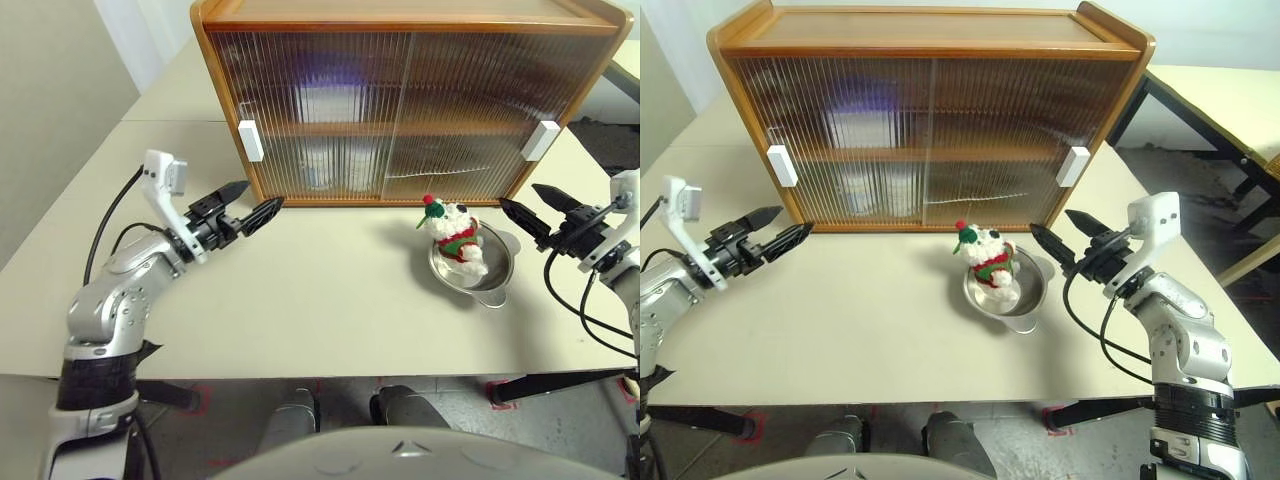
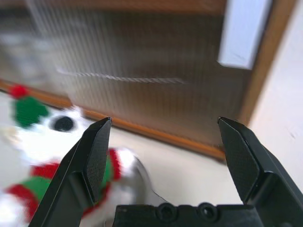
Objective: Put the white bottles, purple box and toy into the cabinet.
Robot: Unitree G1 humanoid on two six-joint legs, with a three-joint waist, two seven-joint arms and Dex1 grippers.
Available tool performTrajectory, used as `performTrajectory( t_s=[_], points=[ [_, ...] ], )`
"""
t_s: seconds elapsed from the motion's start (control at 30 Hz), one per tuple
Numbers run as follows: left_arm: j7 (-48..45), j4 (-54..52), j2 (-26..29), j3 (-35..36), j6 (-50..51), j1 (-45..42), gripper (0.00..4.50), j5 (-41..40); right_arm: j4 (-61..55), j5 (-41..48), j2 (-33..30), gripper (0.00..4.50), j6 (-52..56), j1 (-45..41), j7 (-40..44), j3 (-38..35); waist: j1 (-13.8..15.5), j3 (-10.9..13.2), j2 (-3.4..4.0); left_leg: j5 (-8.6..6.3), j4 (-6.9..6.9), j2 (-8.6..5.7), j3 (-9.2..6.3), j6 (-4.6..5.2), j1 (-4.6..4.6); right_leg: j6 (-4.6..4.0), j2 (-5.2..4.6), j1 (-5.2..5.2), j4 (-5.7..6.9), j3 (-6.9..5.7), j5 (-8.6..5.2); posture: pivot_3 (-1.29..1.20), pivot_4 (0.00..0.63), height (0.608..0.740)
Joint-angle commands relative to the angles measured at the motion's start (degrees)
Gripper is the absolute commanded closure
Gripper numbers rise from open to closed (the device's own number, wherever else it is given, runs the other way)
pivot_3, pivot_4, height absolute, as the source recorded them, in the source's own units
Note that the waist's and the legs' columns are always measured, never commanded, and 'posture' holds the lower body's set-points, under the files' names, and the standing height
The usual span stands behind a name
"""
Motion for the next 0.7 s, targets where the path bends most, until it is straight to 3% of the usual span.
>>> performTrajectory(
  t_s=[0.03,0.13,0.23,0.37,0.47,0.7],
  points=[
    [-0.03,-0.68,2.32,-1.99,-4.36,1.53,0.05,6.92,2.99,-3.77,-0.62,0.0,-2.07,-0.4,-4.8,-2.32,0.22,0.0,0.0,-0.01,-0.01,0.01,-0.03,-0.01,0.01,-0.03,0.02,-0.01,0.01,0.0,-0.03,-0.14,0.064,0.74],
    [-0.77,-0.03,1.94,-1.82,-9.71,2.8,0.05,10.14,5.45,-2.42,0.76,0.0,-6.5,-1.12,-6.45,-6.61,0.52,0.0,0.01,-0.02,-0.01,0.04,-0.11,0.0,0.02,-0.05,0.02,-0.01,0.0,0.02,-0.04,-0.15,0.061,0.74],
    [-7.01,-1.57,2.28,1.66,-10.15,5.7,0.05,4.27,6.34,1.21,1.17,0.0,-7.09,-1.65,-4.32,-9.93,0.58,-0.02,0.02,-0.05,-0.11,0.04,-0.04,0.0,-0.02,-0.07,0.01,-0.11,0.01,0.08,-0.06,-0.15,0.063,0.74],
    [-9.55,-1.73,2.41,3.52,-10.64,8.11,0.05,2.54,6.99,0.24,1.98,0.0,-9.32,-2.25,-3.12,-9.11,0.6,-0.03,0.0,-0.09,-0.35,0.16,-0.02,-0.08,-0.01,-0.25,0.07,-0.24,0.09,0.06,-0.14,-0.15,0.071,0.74],
    [-9.51,-1.7,2.14,3.47,-11.19,8.35,0.0,3.14,7.43,-1.3,3.3,0.56,-11.43,-3.93,-5.11,-8.42,0.6,-0.02,0.03,-0.12,-0.38,0.28,0.0,-0.14,0.03,-0.31,0.22,-0.29,0.24,0.06,-0.17,-0.14,0.077,0.74],
    [-9.88,-2.33,1.91,3.53,-12.08,10.12,0.0,3.48,7.84,-1.5,4.05,3.18,-13.47,-5.9,-9.83,-9.94,0.62,0.0,0.04,-0.13,-0.39,0.34,-0.03,-0.14,0.15,-0.21,0.31,-0.31,0.56,0.06,-0.14,-0.14,0.086,0.74]
  ],
)
